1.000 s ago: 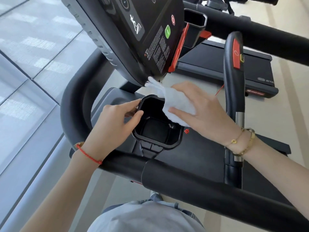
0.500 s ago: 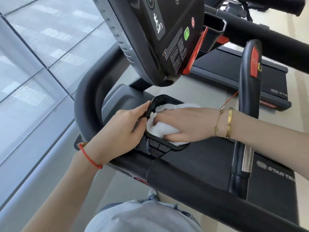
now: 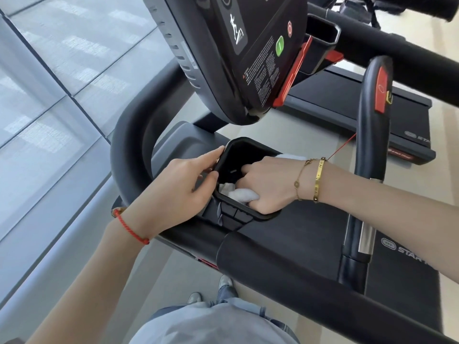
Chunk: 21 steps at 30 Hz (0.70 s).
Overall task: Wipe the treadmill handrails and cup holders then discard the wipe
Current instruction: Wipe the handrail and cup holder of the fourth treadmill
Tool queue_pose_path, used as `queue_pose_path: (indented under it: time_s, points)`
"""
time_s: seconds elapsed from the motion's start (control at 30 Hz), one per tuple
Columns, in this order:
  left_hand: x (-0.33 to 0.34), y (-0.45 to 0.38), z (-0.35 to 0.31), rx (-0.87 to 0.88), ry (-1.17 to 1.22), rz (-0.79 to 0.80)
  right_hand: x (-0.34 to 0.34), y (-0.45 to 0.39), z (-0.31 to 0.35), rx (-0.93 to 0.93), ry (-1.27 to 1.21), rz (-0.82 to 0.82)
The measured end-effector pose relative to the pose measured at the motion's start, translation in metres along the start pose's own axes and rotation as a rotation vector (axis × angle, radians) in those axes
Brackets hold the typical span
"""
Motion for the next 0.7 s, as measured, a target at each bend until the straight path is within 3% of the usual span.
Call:
queue_pose_path:
  time_s: [0.1, 0.27, 0.37, 0.57, 0.7]
  points:
    - [0.002, 0.001, 0.002, -0.02, -0.028, -0.004, -0.003, 0.006, -0.003, 0.041, -0.05, -0.079]
    - [0.003, 0.001, 0.004, -0.035, -0.026, 0.015, -0.023, 0.025, -0.01, 0.156, -0.216, -0.383]
    - [0.003, 0.001, 0.005, -0.053, -0.022, 0.03, -0.036, 0.036, -0.017, 0.259, -0.353, -0.486]
    - [-0.001, -0.001, 0.006, -0.063, 0.059, 0.014, -0.042, 0.039, -0.039, 0.568, -0.629, -0.596]
    - [-0.01, 0.003, 0.016, -0.089, 0.021, -0.05, -0.021, 0.013, -0.014, 0.627, -0.852, -0.461]
Point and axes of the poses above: each hand's wrist, its own y-axis away from the middle knuckle, its own x-axis out of the palm, z = x × y, the point moved 8 cm from there along -y, towards the middle knuckle, and after that the axes turned 14 degrees about -z, right-handed, at the moved point
